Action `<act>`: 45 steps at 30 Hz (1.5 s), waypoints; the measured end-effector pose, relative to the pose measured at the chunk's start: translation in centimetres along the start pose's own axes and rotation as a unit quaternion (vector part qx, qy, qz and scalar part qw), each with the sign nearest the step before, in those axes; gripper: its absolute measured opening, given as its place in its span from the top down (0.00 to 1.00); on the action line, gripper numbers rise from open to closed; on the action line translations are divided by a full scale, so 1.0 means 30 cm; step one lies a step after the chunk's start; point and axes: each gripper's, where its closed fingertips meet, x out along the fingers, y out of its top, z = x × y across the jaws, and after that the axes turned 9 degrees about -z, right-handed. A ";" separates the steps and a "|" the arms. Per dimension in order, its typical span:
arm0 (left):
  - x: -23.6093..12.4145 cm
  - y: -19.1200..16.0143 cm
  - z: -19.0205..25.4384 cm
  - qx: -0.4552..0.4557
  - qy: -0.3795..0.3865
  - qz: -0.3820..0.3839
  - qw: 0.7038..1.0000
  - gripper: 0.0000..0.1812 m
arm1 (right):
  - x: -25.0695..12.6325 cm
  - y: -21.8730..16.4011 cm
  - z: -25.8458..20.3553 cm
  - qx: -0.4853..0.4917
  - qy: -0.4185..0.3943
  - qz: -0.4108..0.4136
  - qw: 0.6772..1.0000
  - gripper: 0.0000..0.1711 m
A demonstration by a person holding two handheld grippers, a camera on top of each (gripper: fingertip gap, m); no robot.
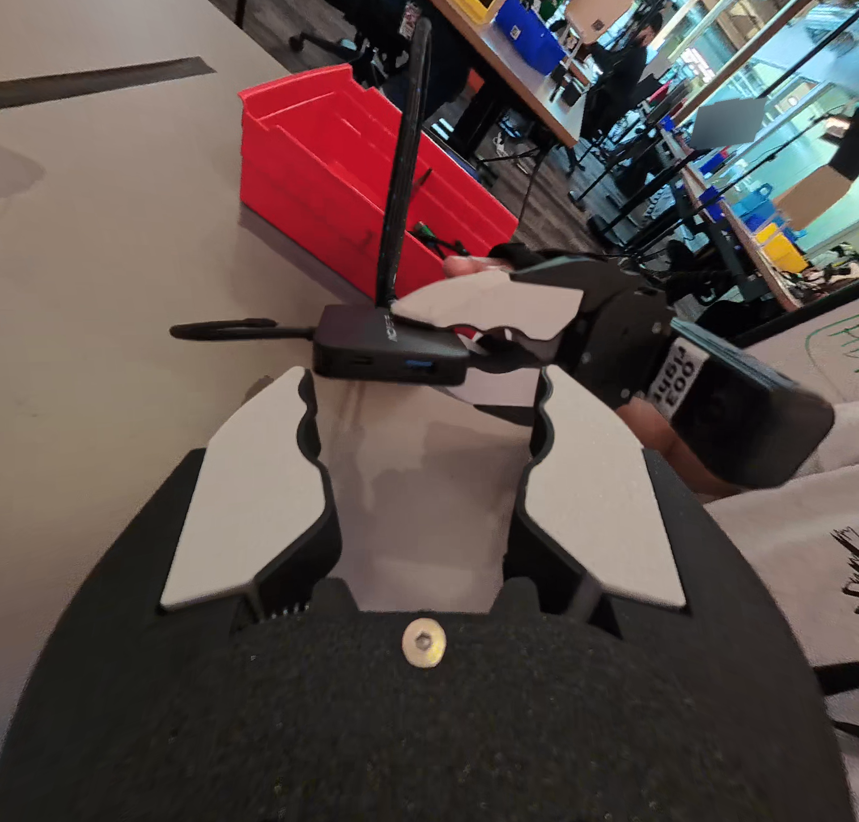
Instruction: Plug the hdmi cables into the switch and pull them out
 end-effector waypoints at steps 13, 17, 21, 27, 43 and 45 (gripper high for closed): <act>0.043 -0.070 -0.062 0.079 0.069 -0.047 0.993 0.61 | -0.002 0.060 -0.055 -0.055 -0.001 0.027 0.998 0.91; 0.019 -0.070 -0.079 0.054 0.036 -0.015 0.998 0.61 | -0.005 0.048 -0.053 -0.055 0.000 0.033 0.998 0.81; -0.059 -0.053 -0.078 0.005 -0.069 0.060 0.996 0.61 | -0.068 0.044 -0.023 0.021 0.041 0.078 0.996 0.75; -0.161 -0.033 -0.026 0.011 -0.202 0.149 0.968 0.61 | -0.192 0.057 0.069 0.283 0.191 0.225 0.913 0.80; -0.073 -0.016 0.136 0.117 -0.248 0.116 0.955 0.61 | -0.235 0.140 0.042 0.471 0.428 0.244 0.732 0.85; -0.069 -0.018 0.139 0.118 -0.253 0.112 0.954 0.61 | -0.239 0.139 0.047 0.470 0.424 0.255 0.731 0.85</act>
